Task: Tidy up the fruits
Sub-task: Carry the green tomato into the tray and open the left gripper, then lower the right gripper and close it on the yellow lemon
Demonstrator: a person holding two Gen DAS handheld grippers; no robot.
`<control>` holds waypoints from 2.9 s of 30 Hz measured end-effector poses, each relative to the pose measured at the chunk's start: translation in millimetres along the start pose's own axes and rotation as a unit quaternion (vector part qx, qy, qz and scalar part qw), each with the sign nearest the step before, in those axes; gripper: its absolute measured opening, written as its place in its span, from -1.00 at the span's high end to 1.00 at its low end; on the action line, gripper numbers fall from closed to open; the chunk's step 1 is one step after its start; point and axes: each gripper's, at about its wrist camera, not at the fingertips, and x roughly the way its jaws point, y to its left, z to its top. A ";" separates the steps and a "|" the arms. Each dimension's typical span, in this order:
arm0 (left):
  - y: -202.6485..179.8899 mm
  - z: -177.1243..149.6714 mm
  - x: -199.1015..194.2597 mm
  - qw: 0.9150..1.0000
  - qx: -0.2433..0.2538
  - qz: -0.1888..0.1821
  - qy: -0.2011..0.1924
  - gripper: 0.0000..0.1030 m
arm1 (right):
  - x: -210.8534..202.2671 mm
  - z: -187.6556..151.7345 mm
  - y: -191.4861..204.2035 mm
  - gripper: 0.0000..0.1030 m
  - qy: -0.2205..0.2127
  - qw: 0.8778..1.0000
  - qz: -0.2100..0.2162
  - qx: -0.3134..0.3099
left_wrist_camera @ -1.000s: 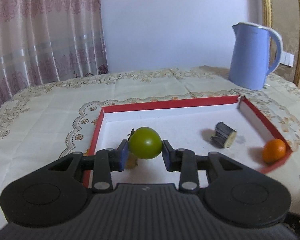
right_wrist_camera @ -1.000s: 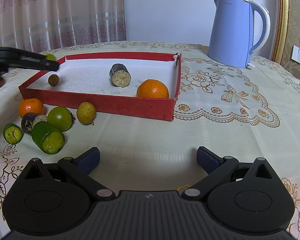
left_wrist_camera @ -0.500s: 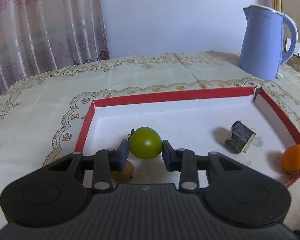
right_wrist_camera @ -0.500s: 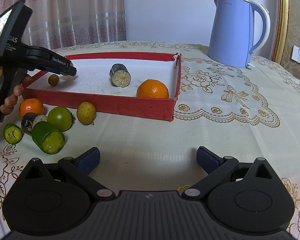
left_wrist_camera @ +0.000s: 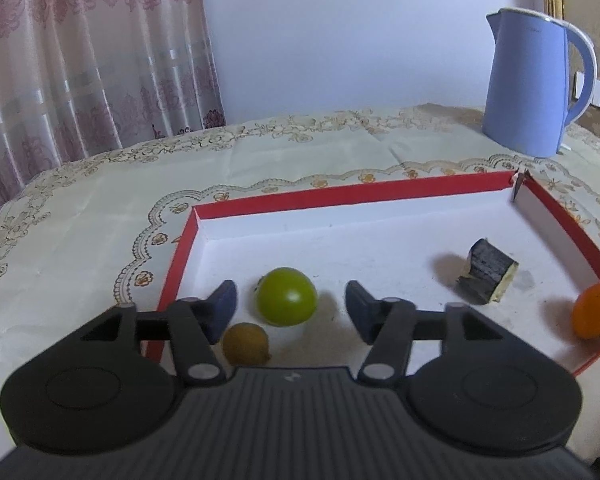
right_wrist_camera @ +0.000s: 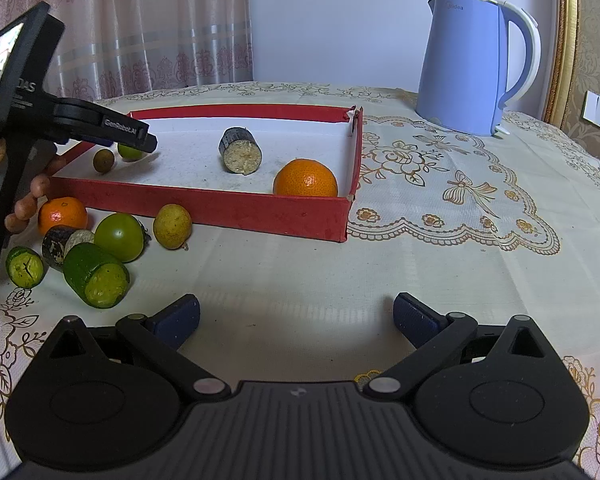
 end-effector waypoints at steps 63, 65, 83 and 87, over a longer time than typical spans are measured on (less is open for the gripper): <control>10.4 -125.5 -127.0 0.999 0.025 -0.045 -0.019 -1.00 | 18.4 31.5 38.5 -0.52 -0.041 0.998 0.049 -0.009; 11.0 -125.4 -126.1 0.999 0.023 -0.045 -0.017 -1.00 | 18.0 32.8 41.3 -0.52 -0.045 0.998 0.048 -0.014; 13.2 -125.0 -124.2 0.999 0.014 -0.050 -0.012 -1.00 | 27.3 34.7 56.3 -0.16 -0.029 0.999 0.034 -0.026; 12.9 -125.3 -124.5 0.999 0.011 -0.051 -0.011 -1.00 | 28.7 33.2 54.7 0.34 -0.027 0.998 0.054 -0.018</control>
